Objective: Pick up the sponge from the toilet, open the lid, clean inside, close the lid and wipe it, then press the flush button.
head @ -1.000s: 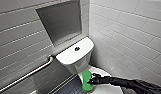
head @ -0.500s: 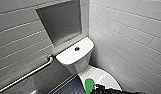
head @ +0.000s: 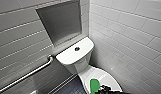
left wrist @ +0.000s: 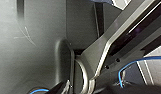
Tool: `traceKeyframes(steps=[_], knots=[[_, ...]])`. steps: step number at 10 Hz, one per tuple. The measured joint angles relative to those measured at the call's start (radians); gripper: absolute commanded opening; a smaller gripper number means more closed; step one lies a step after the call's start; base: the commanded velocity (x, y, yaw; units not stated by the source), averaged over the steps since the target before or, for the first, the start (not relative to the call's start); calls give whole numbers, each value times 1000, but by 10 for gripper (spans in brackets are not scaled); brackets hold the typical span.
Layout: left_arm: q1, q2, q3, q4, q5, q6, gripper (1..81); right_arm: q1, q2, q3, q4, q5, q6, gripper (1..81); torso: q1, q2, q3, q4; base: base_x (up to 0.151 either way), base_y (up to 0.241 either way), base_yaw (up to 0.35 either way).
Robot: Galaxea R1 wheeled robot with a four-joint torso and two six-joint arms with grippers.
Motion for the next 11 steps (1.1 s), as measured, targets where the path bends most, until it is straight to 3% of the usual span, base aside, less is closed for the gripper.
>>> traceKeyframes(steps=[2, 5, 8, 11], knots=[[0, -1, 0, 0, 0, 0, 811, -56, -108, 81, 3, 68, 0, 10, 0, 0, 0, 0, 0, 0, 0], [-1, -1, 0, 0, -1, 0, 811, -195, -188, 141, 4, 233, 4, 10, 0, 0, 0, 0, 0, 0, 0], [-2, -2, 0, 0, -2, 0, 811, -313, -334, 220, 1, 286, 13, 10, 0, 0, 0, 0, 0, 0, 0], [-1, -6, 2, 0, -4, 0, 811, -421, -479, 310, 3, 414, 36, 10, 0, 0, 0, 0, 0, 0, 0]])
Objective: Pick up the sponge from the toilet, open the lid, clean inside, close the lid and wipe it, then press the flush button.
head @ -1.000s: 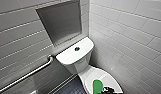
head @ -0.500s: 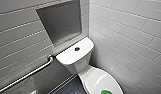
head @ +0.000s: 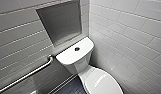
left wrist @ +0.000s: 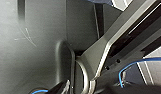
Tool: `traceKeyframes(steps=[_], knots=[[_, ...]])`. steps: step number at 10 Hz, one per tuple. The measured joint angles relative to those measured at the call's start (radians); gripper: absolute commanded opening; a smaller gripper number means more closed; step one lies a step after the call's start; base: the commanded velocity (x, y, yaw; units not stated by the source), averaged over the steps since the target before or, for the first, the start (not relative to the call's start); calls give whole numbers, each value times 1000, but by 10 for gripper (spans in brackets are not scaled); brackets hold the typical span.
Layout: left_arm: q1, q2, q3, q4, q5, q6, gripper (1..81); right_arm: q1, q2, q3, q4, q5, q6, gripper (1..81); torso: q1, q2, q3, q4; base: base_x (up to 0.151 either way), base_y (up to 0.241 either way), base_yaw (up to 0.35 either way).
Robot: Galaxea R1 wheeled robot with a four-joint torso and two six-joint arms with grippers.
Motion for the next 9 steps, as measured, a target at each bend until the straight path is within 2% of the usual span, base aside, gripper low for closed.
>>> traceKeyframes(steps=[3, 5, 9], knots=[[1, -22, 0, -1, -1, -1, 811, -125, -53, -18, 6, 44, 106, 10, 0, 0, 0, 0, 0, 0, 0], [3, -37, -1, -2, 0, -9, 811, -211, -59, -44, -6, 59, 139, 10, 0, 0, 0, 0, 0, 0, 0], [3, -37, -27, -3, 4, -27, 811, -382, -24, -31, -181, 9, 170, 10, 0, 0, 0, 0, 0, 0, 0]])
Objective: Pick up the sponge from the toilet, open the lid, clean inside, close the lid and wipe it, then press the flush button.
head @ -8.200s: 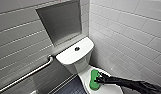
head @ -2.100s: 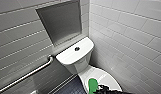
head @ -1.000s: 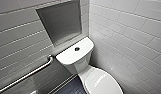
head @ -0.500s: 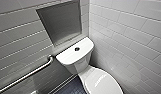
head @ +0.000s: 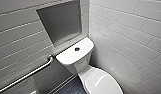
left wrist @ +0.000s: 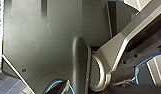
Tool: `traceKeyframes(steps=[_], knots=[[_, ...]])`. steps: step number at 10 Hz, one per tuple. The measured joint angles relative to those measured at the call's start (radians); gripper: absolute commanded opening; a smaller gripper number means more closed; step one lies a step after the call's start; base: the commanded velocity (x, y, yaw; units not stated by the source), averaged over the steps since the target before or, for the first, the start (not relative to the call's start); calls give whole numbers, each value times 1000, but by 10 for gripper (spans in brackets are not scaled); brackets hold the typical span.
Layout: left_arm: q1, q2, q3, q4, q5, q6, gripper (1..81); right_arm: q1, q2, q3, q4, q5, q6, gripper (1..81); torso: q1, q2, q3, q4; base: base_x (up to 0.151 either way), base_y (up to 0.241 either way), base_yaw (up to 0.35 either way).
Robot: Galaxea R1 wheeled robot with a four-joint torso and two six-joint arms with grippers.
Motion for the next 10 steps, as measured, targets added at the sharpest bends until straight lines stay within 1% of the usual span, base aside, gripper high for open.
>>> traceKeyframes(steps=[2, 3, 5, 6, 7, 10], knots=[[5, 10, -13, 0, 0, 0, 811, -58, 31, 1, -60, -4, 3, 10, 0, 0, 0, 0, 0, 0, 0], [4, 16, -13, 0, 0, 0, 811, -74, 50, 1, -73, -5, 3, 10, 0, 0, 1, 0, 0, 0, 0], [5, 19, -13, 0, 0, 0, 811, -75, 79, 1, -78, -1, 4, 10, -15, 21, 3, 0, 0, 0, 0], [9, 19, -13, 0, 0, 0, 811, -77, 91, -9, -79, -3, 3, 10, -28, 42, 16, 0, 0, 0, 0], [13, 23, -18, 0, 0, 0, 811, -76, 109, -28, -79, -3, 3, 10, -45, 69, 43, 0, 0, 0, 0], [29, 56, -97, 2, 4, 0, 811, -78, 192, -96, -81, -10, 3, 10, -114, 173, 151, 0, 0, 0, 0]])
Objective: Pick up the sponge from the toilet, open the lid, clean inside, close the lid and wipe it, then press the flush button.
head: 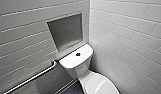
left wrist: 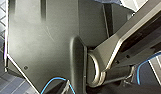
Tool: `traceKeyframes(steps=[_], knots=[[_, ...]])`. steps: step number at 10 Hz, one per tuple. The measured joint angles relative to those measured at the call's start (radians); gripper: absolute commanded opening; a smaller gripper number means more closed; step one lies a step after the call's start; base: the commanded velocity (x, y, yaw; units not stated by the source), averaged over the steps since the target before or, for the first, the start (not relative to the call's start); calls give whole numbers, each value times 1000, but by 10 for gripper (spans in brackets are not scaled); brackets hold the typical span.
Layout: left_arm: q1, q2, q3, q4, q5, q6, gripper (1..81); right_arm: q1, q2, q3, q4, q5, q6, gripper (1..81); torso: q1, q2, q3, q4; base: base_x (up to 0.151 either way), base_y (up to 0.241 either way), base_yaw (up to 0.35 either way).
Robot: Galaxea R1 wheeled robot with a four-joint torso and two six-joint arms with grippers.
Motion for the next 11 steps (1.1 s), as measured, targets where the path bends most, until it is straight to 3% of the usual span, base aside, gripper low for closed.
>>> traceKeyframes(steps=[5, 7, 9, 11], knots=[[28, 49, -59, 2, 5, 0, 811, -16, 89, -101, -2, -15, 0, 10, -118, 177, 184, 0, 0, 0, 0], [32, 54, -61, 2, 49, 0, 811, -18, 136, -152, -3, -28, 0, 10, -163, 245, 248, 0, 0, 0, 0], [36, 75, -64, 2, 97, 0, 811, -27, 153, -181, -5, -37, 0, 10, -198, 300, 265, 0, 0, 0, 0], [31, 81, -71, 2, 98, 0, 811, -26, 172, -223, -5, -34, 0, 10, -244, 370, 269, 0, 0, 0, 0]])
